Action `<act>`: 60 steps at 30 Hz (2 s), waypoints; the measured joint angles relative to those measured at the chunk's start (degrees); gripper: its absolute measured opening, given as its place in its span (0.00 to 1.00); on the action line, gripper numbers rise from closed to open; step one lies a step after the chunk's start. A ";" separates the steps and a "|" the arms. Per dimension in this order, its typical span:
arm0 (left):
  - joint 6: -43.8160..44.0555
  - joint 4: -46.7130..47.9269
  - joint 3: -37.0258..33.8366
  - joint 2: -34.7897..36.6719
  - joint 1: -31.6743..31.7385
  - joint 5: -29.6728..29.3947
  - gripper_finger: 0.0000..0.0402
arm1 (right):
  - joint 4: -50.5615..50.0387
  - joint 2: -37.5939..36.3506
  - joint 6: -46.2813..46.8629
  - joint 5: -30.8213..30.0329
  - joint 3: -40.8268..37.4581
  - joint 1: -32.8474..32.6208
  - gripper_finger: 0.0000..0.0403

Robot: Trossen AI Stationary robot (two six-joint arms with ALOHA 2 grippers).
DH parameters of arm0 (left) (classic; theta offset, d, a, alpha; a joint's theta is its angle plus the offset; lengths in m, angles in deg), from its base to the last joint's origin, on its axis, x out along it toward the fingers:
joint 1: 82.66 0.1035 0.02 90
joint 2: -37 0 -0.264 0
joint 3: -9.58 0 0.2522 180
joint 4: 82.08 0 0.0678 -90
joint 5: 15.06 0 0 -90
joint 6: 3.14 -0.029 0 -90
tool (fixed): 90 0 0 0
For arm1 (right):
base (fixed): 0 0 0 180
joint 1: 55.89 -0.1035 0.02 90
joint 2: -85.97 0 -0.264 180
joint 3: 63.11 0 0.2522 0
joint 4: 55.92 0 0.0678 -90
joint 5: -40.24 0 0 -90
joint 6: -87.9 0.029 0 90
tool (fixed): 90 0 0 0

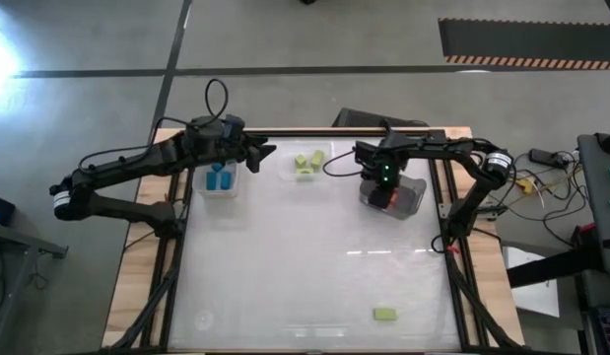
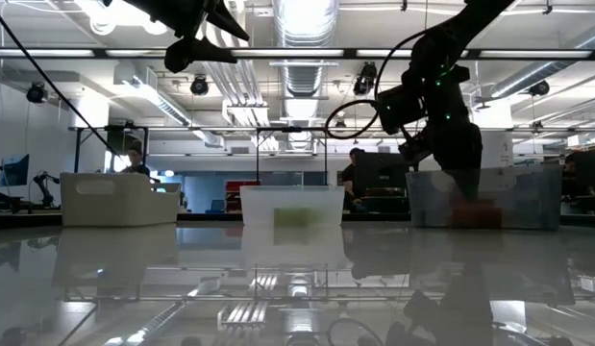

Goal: Sort & place blocks by color
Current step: Put the orange block into the black bin, then put the green block into the transparent bin

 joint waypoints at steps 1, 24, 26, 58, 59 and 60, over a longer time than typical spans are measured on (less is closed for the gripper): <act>0.00 -0.01 0.00 0.00 0.00 0.02 0.54 | 0.57 0.00 0.00 0.00 0.00 0.00 0.29; -1.25 -0.01 -0.02 0.00 0.00 -0.02 0.54 | 1.98 -0.02 -0.09 -0.27 -0.30 0.00 0.41; -1.25 -0.01 -0.02 0.00 0.00 -0.02 0.54 | 1.01 -0.02 0.98 -0.35 -0.04 0.00 0.40; 6.58 -35.26 1.73 -1.75 -19.76 -0.37 0.54 | -10.06 -23.53 52.22 -2.70 18.10 -49.78 0.27; 6.58 -38.16 1.62 -2.17 -20.94 -0.41 0.54 | -9.91 -22.98 53.53 -3.78 18.10 -53.04 0.27; 6.58 -40.83 1.54 -2.69 -22.07 -0.52 0.54 | -9.97 -22.34 54.61 -5.02 18.08 -56.25 0.27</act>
